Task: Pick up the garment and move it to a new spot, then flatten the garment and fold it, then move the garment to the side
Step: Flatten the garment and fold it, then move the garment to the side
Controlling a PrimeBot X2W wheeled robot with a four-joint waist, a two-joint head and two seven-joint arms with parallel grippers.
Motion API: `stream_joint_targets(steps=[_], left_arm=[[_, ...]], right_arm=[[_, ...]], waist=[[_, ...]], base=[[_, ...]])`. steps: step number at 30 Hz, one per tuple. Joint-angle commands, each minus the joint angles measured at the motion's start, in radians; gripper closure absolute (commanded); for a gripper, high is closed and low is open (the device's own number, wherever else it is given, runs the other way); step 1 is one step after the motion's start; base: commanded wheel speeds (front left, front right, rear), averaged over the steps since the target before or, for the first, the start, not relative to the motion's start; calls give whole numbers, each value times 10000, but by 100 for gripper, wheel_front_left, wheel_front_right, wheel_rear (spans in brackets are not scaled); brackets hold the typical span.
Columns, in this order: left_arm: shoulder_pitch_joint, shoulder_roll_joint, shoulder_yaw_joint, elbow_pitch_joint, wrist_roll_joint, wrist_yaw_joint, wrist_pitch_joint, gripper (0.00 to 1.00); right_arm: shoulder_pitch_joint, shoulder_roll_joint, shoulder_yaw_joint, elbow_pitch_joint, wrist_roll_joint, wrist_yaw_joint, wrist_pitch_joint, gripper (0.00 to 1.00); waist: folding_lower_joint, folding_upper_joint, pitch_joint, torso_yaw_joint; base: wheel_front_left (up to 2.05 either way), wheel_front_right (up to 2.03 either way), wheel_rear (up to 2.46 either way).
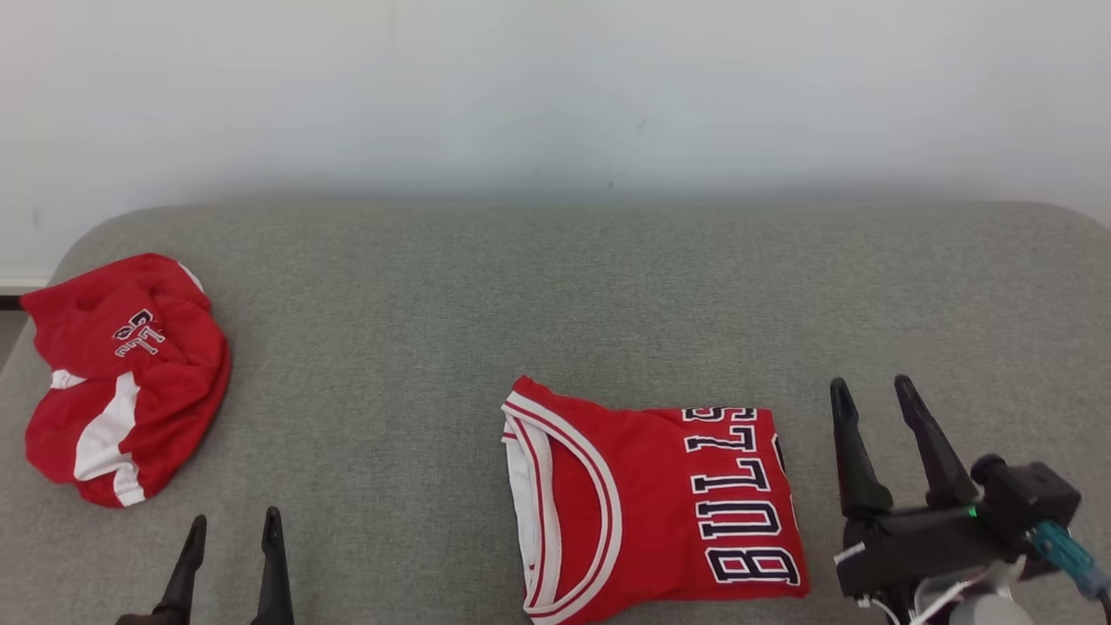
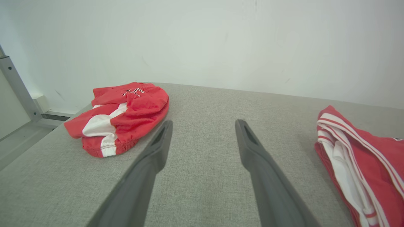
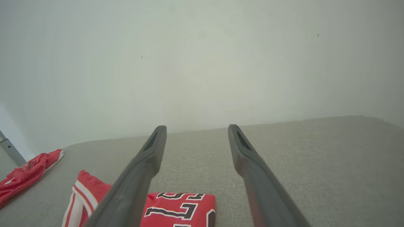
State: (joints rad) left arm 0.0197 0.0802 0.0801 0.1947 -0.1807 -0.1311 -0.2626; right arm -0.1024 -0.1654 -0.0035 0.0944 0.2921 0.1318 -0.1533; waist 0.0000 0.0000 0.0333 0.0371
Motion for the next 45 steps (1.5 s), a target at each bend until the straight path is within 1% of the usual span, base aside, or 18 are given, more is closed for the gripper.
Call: stream_joint_targets(steps=[1, 7, 16, 23, 25, 35, 45], left_arm=[[171, 63, 86, -87, 102, 8, -31, 0], [373, 105, 226, -296, 456, 8, -31, 0], [503, 61, 358, -489, 680, 8, -31, 0], [549, 126, 263, -534, 832, 8, -31, 0], [554, 149, 220, -491, 864, 8, -31, 0], [600, 148, 97, -410, 935, 8, -31, 0], [572, 138, 50, -379, 1064, 8, -31, 0]], right_arm=[[280, 150, -145, -44, -94, -25, -171, 0], [1046, 520, -604, 18, -333, -25, -619, 0], [1471, 687, -501, 494, -577, -25, -1059, 0], [1404, 764, -316, 789, -632, -25, -1119, 0], [1399, 700, -259, 817, -752, -25, -1122, 0], [1387, 848, -180, 774, -918, -25, -1126, 0], [1330, 853, -141, 882, -1034, -25, -1126, 0]], waist=[[0, 0, -51, -155], [0, 0, -173, -462], [0, 0, -280, -686], [0, 0, -316, -654], [0, 0, -328, -603], [0, 0, -314, -496], [0, 0, -319, -470]], base=[[0, 0, 0], [0, 0, 0], [0, 0, 0], [0, 0, 0], [0, 0, 0], [0, 0, 0], [0, 0, 0]])
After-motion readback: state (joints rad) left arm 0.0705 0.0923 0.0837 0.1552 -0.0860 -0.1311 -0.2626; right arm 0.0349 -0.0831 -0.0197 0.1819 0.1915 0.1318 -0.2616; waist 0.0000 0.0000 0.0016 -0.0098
